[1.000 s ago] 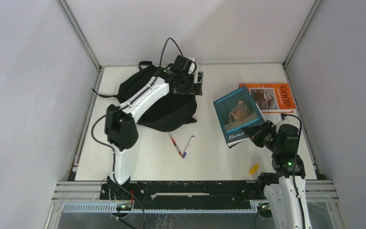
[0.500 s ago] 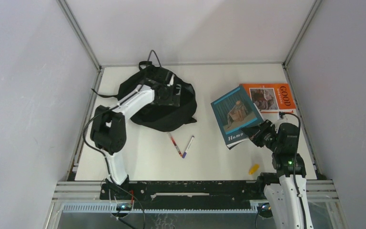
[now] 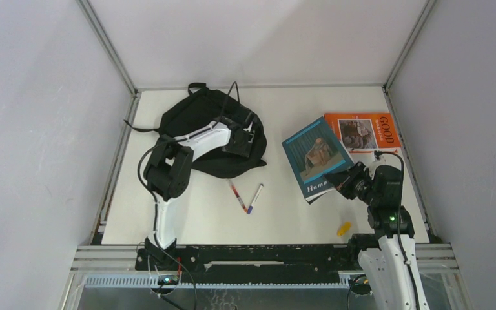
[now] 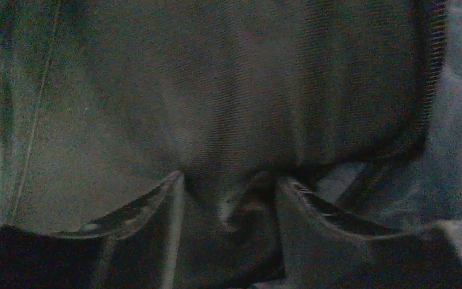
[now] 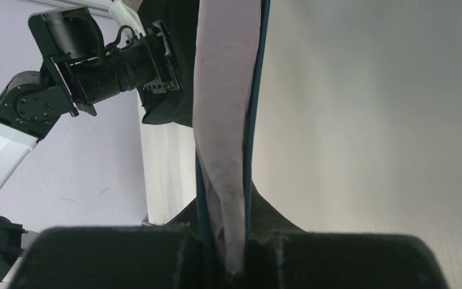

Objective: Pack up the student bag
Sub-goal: Place the book in the student bag.

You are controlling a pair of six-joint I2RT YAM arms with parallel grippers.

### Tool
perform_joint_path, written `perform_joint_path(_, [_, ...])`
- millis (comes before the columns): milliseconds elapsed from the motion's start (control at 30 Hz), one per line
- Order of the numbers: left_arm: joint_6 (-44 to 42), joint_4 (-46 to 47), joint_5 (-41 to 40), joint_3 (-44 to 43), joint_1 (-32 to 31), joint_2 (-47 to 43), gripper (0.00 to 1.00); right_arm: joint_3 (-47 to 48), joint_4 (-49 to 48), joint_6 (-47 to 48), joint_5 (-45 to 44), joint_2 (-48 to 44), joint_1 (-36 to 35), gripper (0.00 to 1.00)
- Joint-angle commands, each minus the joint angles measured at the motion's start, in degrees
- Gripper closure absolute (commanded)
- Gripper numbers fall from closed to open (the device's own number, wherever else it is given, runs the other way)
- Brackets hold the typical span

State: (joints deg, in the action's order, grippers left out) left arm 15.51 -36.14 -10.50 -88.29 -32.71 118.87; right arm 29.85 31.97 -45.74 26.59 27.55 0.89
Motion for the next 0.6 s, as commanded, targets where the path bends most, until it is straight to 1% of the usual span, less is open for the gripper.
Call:
perform_joint_path(0, [0.83,-0.88,-5.41,-3.29,-0.41,2.70,0.54,1.97,-4.90,-0.27,-0.39,-0.04,-0.58,0.92])
perform_joint_path(67, [1.07,-2.20,-6.45,-4.47,-0.41,2.12,0.74,1.97,-4.89,-0.31,-0.44,-0.21,-0.62,0.92])
perform_joint_path(133, [1.34,-3.31,-7.64,-5.08,-0.41,-0.22,0.92,1.97,-4.86,-0.40,-0.56,-0.31,-0.62,0.92])
perform_joint_path(167, [1.36,-3.40,-8.23,-5.18,-0.42,-1.92,0.99,1.97,-4.81,-0.42,-0.62,-0.33,-0.62,0.92])
perform_joint_path(333, [0.15,-4.58,-11.03,-7.39,-0.25,-10.15,1.00,1.97,-5.08,-0.47,-0.43,0.12,-0.71,0.92])
perform_joint_path(467, [-1.09,-7.57,-10.87,-11.76,0.16,-13.07,1.00,2.37,-6.53,-0.98,0.73,0.06,-0.71,0.92])
perform_joint_path(567, [-1.80,-9.70,-9.45,-14.71,0.74,-14.42,1.00,4.21,-6.96,-1.00,0.82,0.34,-2.70,0.92])
